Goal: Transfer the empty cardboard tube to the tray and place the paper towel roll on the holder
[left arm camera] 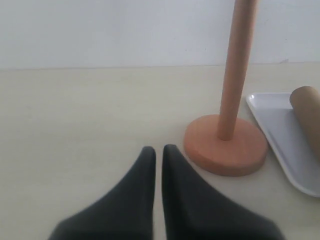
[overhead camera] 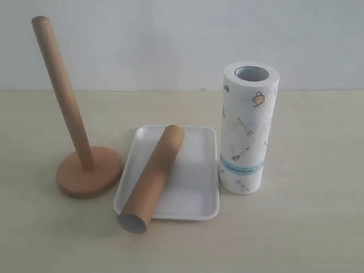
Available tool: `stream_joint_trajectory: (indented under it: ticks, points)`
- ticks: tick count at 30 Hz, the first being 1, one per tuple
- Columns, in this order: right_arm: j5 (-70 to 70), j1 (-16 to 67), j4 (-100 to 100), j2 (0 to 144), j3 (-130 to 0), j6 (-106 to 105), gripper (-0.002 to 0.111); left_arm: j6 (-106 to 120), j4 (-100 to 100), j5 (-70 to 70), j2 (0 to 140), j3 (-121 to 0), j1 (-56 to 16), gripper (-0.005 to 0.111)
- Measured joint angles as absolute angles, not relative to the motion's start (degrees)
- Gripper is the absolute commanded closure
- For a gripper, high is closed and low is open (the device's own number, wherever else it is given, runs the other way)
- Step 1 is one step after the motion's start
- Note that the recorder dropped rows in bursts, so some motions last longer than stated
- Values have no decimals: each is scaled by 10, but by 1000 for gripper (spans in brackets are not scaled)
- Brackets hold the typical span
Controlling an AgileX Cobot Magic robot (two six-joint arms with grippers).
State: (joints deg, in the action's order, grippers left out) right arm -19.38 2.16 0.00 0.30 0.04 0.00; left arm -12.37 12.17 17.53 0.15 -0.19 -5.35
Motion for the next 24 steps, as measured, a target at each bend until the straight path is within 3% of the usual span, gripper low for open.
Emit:
stream_joint_trajectory:
  ticks: [9, 24]
  points:
    - [-194, 22, 0, 3, 0, 0, 101, -40, -18, 175, 2, -2, -54, 103]
    - [-194, 22, 0, 3, 0, 0, 101, 6, -34, 175, 2, -2, -54, 103]
